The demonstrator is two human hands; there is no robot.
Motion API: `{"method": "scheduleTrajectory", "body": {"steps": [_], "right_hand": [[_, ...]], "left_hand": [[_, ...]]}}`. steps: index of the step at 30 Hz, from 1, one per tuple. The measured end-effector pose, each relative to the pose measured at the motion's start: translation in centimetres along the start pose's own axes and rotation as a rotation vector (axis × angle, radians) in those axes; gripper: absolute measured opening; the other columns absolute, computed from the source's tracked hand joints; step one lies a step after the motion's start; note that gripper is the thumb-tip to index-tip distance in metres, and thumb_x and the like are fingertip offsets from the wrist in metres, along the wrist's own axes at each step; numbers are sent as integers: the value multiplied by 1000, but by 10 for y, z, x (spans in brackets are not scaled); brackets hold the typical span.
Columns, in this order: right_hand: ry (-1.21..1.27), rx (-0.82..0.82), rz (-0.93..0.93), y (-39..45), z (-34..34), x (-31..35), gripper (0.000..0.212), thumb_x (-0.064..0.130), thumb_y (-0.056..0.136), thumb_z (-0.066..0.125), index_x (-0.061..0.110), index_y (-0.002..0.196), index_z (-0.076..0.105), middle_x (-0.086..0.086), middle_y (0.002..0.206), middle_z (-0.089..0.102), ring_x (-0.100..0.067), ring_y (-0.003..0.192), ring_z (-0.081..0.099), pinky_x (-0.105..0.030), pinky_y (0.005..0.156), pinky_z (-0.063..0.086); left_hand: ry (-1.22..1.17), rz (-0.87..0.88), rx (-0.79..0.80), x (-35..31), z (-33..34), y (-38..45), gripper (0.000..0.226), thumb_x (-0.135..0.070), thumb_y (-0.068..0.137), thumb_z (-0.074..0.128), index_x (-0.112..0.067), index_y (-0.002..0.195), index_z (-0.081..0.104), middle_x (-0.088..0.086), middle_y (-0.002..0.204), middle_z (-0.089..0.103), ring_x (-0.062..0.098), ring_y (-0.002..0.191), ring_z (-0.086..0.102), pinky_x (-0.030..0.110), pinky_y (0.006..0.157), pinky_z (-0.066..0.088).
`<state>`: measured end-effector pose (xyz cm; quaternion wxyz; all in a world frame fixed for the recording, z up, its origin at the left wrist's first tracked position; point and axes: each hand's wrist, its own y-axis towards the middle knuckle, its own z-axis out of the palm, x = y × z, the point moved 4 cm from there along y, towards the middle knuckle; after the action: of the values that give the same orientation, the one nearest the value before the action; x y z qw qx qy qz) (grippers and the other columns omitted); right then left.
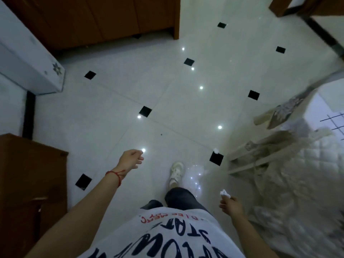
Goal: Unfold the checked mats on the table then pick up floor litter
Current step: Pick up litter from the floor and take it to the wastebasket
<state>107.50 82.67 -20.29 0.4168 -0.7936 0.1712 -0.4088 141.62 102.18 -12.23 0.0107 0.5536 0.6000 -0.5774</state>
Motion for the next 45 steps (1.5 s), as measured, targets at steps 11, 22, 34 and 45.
{"method": "scheduleTrajectory", "body": {"steps": [11,22,34,45], "right_hand": [[193,-92,-17,86,32,168,25,11,87,58,13,63,51,-8,58,51,-19,52,49,-27,52,41],[457,-340,111,87,33,179,15,19,87,62,4,88,61,-10,73,57,-16,59,54,-32,68,44],[838,-546,390,115,110,144,21,20,86,64,9,69,57,-9,62,56,-19,51,54,-24,52,44],[735,-476,402,292,147,59,15,20,84,66,14,71,60,-7,65,62,-21,58,59,-36,67,49]], "left_hand": [[274,-26,139,-132,43,117,21,-22,93,49,-5,99,59,13,94,62,23,81,57,32,71,46],[729,66,489,-254,154,214,15,-19,92,49,-10,85,59,6,77,61,16,66,54,25,60,42],[1168,303,768,-299,340,313,31,-21,93,50,4,107,61,17,94,64,28,82,59,31,70,48],[1321,469,884,-98,486,400,30,-25,92,49,-3,110,62,17,116,64,31,108,57,28,85,41]]}}
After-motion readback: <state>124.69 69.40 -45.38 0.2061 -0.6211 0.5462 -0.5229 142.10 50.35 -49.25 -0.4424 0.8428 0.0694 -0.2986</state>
